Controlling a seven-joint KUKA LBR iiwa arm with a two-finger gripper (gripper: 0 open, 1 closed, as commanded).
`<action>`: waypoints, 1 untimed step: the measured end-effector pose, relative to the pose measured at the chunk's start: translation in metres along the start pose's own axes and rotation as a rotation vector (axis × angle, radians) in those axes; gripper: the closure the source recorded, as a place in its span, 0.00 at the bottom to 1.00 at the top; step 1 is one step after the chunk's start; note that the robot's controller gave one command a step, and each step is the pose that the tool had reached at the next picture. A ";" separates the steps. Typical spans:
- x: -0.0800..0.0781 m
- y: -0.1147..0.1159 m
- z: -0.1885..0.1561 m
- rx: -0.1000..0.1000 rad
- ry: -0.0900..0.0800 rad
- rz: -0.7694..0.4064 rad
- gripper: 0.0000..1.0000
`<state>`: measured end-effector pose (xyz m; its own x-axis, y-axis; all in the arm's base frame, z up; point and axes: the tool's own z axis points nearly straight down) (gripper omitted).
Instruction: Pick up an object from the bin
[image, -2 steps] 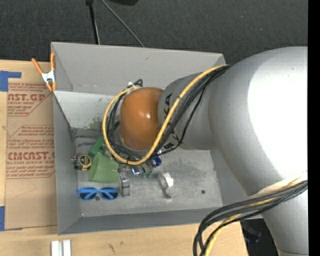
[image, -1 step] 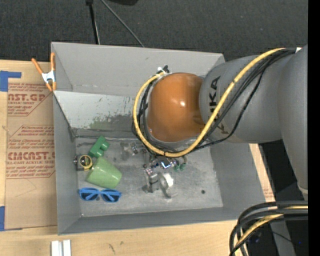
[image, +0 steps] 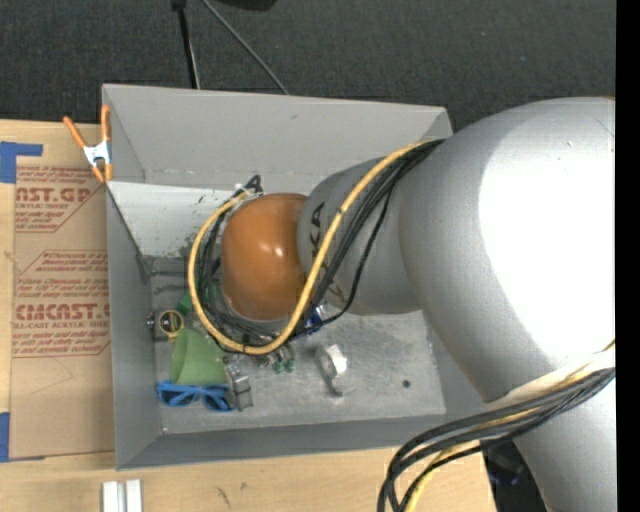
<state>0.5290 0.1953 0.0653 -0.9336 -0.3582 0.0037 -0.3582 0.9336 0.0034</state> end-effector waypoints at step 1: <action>-0.002 -0.003 -0.005 0.002 -0.008 0.003 1.00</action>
Offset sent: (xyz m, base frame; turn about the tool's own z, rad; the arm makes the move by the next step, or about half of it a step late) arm 0.0000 0.0000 0.0000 0.0000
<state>0.5318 0.1930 0.0704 -0.9349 -0.3550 -0.0039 -0.3550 0.9349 0.0016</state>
